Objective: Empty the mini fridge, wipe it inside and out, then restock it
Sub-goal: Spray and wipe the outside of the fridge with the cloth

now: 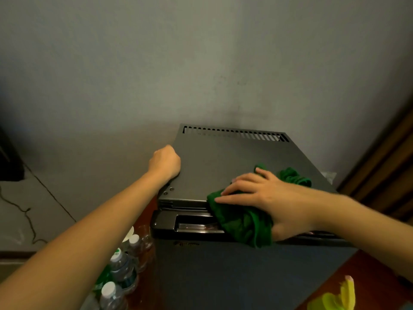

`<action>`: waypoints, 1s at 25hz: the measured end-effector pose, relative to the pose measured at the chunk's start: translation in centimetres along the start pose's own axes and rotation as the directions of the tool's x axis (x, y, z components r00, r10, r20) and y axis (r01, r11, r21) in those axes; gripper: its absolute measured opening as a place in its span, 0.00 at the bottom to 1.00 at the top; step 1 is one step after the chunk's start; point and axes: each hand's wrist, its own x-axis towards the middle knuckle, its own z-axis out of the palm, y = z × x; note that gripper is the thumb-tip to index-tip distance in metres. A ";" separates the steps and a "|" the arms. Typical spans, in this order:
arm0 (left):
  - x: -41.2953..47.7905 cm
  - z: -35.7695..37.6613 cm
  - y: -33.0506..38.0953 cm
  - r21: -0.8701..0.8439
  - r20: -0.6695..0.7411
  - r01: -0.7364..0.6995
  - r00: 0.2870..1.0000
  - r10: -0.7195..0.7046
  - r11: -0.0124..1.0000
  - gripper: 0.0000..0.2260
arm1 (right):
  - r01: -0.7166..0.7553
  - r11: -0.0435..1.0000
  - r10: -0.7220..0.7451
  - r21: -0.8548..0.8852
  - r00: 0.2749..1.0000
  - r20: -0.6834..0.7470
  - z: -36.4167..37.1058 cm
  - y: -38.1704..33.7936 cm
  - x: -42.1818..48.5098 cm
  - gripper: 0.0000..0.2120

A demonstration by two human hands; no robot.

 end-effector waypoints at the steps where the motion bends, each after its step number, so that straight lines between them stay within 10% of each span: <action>1: 0.0 -0.1 0.1 -0.002 0.005 0.001 1.000 -0.001 1.000 0.10 | -0.007 1.000 0.006 -0.019 1.000 -0.013 0.3 -0.7 0.4 0.42; 16: -0.2 0.0 0.4 0.033 -0.005 0.023 1.000 -0.023 0.999 0.11 | 0.135 0.991 -0.137 -0.024 0.983 -0.124 0.0 -5.6 4.8 0.31; 25: -0.1 0.1 -0.3 -0.094 0.026 0.032 0.999 -0.030 0.995 0.12 | -0.089 0.995 0.090 0.038 0.996 -0.006 0.4 -3.4 -0.8 0.30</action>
